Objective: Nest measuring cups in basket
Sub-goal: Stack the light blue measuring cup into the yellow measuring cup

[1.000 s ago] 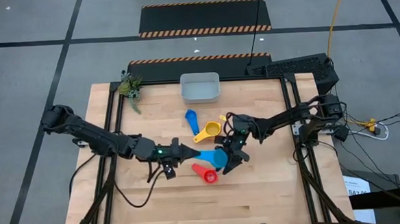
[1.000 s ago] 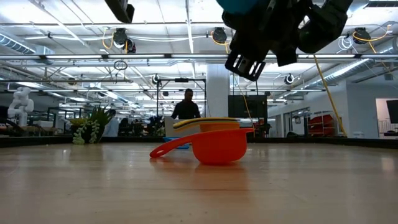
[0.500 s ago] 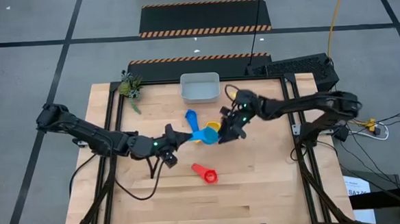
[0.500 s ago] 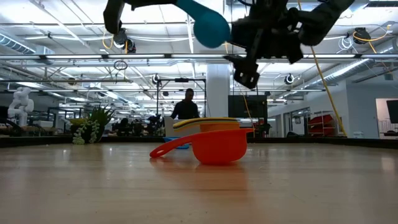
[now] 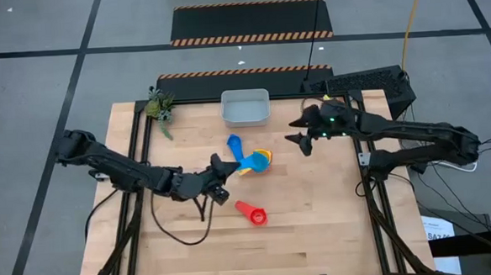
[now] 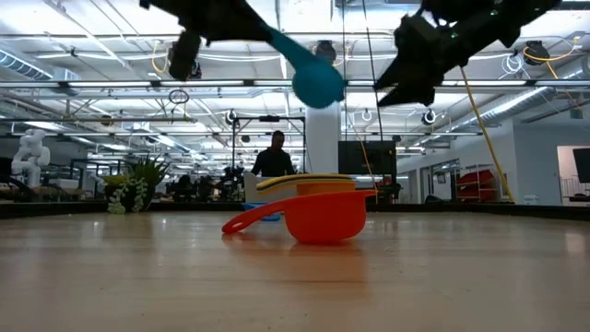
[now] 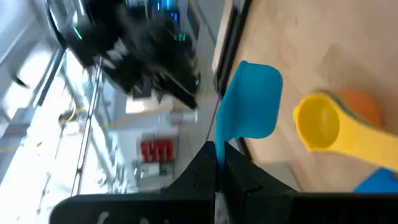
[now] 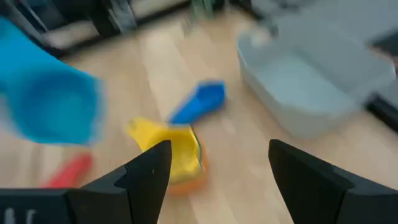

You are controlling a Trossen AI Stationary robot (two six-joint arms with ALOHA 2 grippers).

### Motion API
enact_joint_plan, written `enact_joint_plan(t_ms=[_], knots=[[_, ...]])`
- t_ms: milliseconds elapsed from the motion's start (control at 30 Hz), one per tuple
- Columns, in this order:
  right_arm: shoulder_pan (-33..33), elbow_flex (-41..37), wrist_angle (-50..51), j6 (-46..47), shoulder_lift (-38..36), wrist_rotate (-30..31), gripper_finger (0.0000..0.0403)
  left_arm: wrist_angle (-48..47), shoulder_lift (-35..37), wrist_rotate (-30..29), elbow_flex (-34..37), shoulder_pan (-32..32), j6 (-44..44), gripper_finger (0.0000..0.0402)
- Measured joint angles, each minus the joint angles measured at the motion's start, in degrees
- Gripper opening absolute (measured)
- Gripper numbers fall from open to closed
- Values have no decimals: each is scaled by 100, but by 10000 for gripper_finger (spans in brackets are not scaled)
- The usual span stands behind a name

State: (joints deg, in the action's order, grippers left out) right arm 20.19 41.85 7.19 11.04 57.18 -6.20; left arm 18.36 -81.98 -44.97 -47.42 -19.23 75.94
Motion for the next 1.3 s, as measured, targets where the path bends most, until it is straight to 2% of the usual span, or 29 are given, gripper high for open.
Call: enact_joint_plan(t_ms=[200,367,633,833,1000,1300], knots=[[-80,-757,-1918,254,-635,-696,263,384,-616,-332,0,3,-110,4],[-77,-1216,-2561,327,-882,-736,263,774,-1011,-734,4,37,-5,3],[-77,-1460,-2591,329,-823,-755,263,935,-1668,-778,4,366,115,3],[-79,-1576,-2606,390,-825,-760,263,1929,-2051,-669,2,444,642,5],[-79,-1688,-2609,435,-825,-764,263,2250,-2080,-208,0,505,687,5],[-82,-1721,-2635,479,-828,-1096,263,2037,-2080,-3,0,785,291,6]])
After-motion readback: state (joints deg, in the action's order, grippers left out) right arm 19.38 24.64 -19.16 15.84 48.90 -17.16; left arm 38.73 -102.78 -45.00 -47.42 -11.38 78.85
